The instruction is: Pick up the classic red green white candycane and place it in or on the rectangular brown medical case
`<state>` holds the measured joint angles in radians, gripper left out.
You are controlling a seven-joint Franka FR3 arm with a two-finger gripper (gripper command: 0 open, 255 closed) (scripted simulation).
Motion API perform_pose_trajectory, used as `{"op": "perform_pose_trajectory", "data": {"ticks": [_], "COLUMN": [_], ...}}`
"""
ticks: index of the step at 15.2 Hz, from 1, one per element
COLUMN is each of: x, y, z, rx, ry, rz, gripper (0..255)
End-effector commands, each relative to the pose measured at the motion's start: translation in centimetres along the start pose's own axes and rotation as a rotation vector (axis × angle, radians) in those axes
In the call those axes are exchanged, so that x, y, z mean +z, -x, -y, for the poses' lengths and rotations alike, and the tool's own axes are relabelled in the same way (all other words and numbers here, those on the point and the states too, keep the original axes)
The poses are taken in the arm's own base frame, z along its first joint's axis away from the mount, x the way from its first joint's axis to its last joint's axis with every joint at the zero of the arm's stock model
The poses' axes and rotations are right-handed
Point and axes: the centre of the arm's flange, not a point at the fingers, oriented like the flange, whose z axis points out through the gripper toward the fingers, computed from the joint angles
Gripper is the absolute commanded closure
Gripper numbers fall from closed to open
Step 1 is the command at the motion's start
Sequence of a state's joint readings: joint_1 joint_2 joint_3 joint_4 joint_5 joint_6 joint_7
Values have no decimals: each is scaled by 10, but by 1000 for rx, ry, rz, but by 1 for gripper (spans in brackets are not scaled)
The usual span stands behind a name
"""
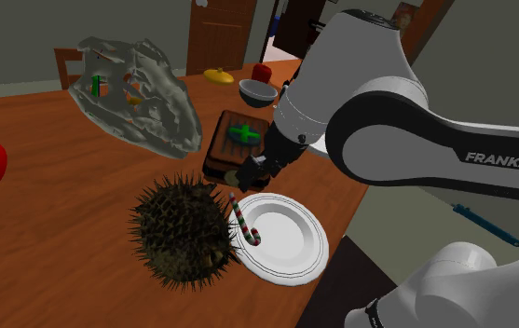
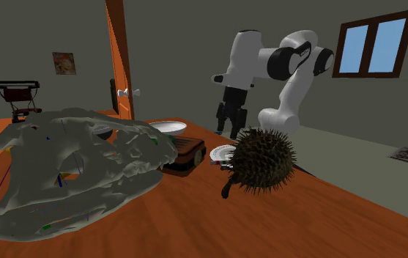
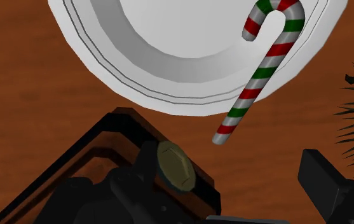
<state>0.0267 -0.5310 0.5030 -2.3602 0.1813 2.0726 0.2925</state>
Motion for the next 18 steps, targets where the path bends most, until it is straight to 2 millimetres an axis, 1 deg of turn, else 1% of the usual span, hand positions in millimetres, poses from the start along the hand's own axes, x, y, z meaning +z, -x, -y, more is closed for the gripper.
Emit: {"op": "perform_pose_trajectory", "data": {"ticks": [1, 10, 11, 16, 17, 18], "x": [0, 0, 0, 43, 44, 49], "y": [0, 0, 0, 19, 19, 20], "z": [0, 0, 0, 4, 4, 5], "rx": [0, 0, 0, 393, 397, 397], "ry": [0, 0, 0, -96, -97, -97], "rz": [0, 0, 0, 204, 206, 206], "gripper": [255, 255, 0, 0, 0, 0]}}
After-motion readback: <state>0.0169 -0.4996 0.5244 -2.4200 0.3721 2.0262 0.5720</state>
